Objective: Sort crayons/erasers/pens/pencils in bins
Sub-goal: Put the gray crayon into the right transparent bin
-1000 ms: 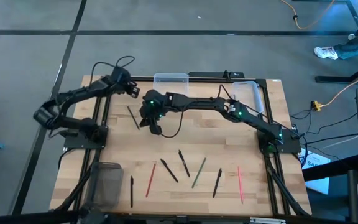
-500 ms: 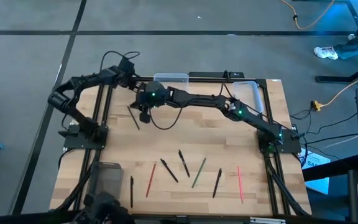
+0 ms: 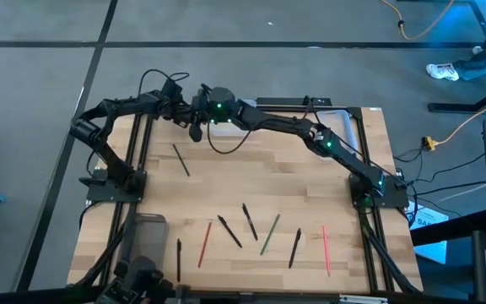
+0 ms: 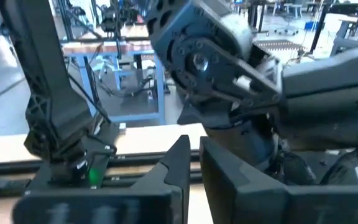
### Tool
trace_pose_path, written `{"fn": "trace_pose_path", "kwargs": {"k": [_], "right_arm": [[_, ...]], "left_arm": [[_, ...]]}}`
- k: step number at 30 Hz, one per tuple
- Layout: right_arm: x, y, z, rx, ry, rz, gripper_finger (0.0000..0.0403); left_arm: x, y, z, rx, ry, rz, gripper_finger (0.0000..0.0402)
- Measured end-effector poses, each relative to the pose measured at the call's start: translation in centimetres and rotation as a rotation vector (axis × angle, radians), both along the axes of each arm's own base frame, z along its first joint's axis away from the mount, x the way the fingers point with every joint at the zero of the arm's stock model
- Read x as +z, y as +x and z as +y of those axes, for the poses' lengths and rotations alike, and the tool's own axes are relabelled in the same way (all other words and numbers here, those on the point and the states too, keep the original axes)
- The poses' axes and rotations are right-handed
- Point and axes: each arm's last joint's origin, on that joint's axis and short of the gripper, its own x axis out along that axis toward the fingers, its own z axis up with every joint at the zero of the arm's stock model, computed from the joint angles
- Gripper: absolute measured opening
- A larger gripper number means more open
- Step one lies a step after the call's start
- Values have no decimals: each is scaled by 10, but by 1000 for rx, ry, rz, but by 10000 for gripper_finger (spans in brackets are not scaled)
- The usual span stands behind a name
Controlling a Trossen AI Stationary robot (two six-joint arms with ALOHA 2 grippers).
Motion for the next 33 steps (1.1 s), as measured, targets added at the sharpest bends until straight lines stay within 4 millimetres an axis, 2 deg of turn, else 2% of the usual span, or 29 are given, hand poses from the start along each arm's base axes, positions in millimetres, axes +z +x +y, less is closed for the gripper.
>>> {"fn": "trace_pose_path", "kwargs": {"k": [5,11,19,25,29,33], "right_arm": [[2,-1,-3,-4,-5,-3,42],[-10,-8,-10,66,-53,129,42],[14,-24,-29,42,-105,137,42],[11,-35,-33,35,-102,195,36],[6,-54,-23,58,-109,223,19],[13,-96,-6,13,-122,116,6]], "left_arm": [[2,0,-2,-28,-6,14,183],[1,3,-6,-102,-25,49,183],[0,2,-7,-148,-39,79,183],[0,4,-11,-218,-55,114,183],[0,12,-15,-266,-53,123,183],[0,19,-19,-315,-51,131,183]]}}
